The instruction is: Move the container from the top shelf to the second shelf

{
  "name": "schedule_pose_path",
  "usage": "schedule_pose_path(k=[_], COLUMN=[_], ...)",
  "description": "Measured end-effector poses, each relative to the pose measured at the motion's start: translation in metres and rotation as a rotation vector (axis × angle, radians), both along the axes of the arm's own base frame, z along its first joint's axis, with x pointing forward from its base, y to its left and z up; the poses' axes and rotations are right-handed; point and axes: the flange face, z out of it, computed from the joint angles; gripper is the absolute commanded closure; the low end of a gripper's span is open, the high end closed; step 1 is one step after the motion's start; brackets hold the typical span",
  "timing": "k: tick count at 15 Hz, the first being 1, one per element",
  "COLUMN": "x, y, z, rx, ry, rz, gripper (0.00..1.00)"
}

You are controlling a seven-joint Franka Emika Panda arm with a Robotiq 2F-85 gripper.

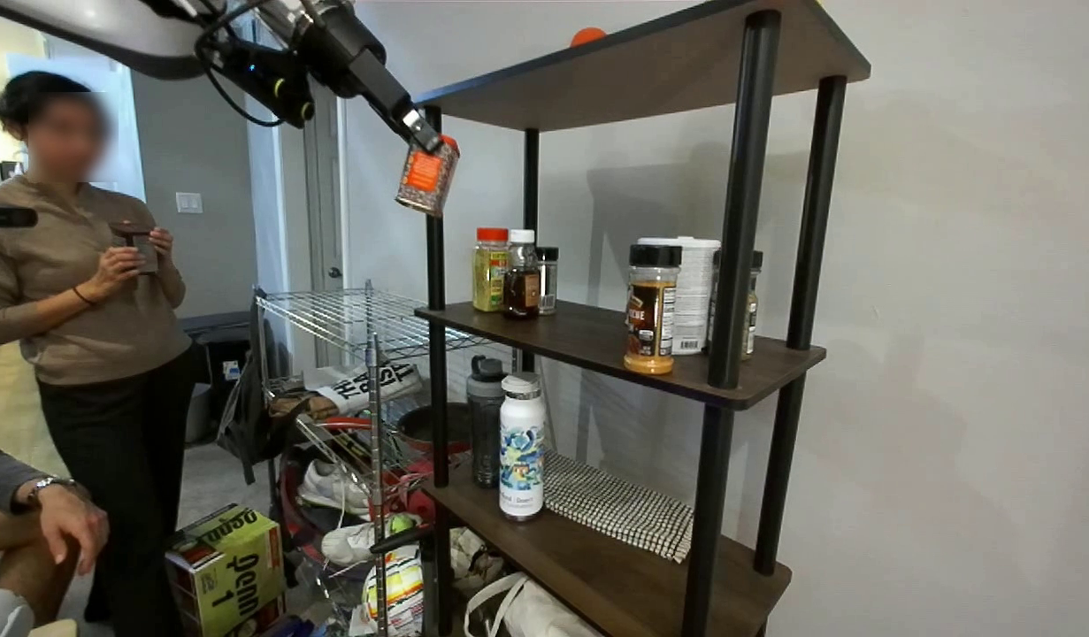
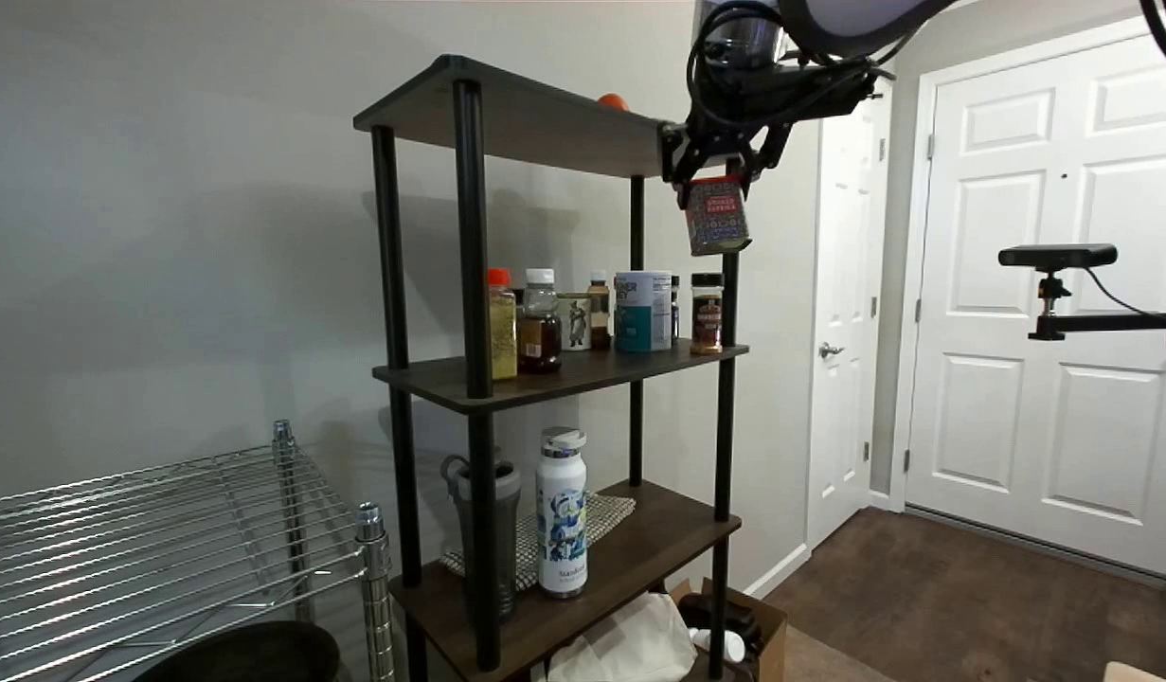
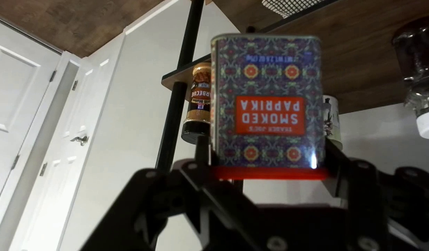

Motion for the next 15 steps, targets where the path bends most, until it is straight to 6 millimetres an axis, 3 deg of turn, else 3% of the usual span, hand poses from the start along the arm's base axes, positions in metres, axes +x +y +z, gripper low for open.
schedule_pose_path(k=[8,15], x=[0.033,0.061], y=[0.008,0.001], z=[-0.019,-0.042], rx=[-0.010,-0.038], ry=[-0.146,-0.242], rz=[-0.001,-0.062], gripper=[0.52,0.52])
